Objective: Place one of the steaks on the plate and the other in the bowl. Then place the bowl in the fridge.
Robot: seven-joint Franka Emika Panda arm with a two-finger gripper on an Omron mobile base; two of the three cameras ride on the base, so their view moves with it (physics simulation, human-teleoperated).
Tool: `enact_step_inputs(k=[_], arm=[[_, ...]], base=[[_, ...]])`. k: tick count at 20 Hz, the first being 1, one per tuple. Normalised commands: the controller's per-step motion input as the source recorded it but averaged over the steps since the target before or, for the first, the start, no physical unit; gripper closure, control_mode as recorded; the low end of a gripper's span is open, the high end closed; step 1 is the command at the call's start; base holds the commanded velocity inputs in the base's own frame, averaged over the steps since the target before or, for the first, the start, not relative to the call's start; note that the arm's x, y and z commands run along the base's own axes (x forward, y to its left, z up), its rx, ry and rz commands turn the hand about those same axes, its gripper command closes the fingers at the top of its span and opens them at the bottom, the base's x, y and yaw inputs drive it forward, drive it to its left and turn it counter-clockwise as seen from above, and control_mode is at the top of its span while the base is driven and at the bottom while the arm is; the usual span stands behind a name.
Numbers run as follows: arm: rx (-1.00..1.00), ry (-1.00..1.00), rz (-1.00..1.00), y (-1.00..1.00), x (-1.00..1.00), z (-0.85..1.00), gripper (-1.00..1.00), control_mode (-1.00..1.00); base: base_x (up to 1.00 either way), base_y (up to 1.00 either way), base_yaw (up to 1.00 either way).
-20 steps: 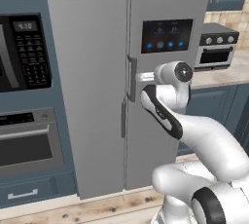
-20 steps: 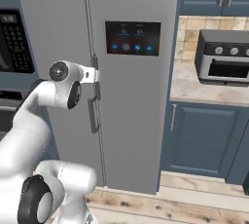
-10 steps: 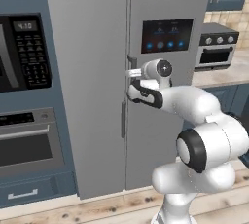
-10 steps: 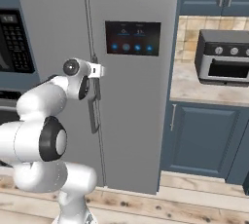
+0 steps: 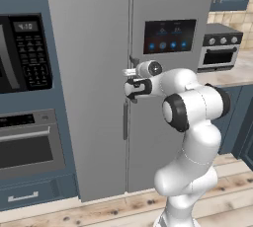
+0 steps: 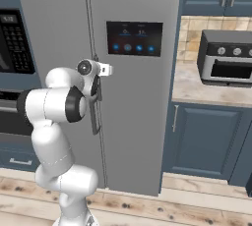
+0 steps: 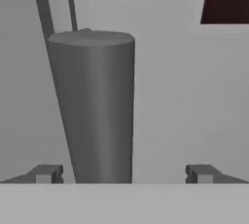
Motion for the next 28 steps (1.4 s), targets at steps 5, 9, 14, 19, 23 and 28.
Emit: enact_step_inputs(k=[5,9,14,19,23,28], arm=[[0.00,0.00,0.00,0.16,1.00,-0.29,-1.00,-1.00],[-0.02,0.00,-0.03,0.29,1.00,-0.19,1.00,-1.00],[0.04,0.16,-0.08,-0.37,0.39,0.00,1.00,-1.00],[0.19,0.48,-0.23,-1.00,-0.05,0.03,1.00,-1.00],[0.28,0.61,-0.23,-1.00,-0.27,0.08,1.00,-1.00],[0.30,0.24,-0.07,-1.00,-0.73,0.04,1.00,-1.00]], base=[[0.00,0.00,0.00],[0.00,0.00,0.00],[0.00,0.00,0.00],[0.00,0.00,0.00],[0.00,0.00,0.00],[0.00,0.00,0.00]])
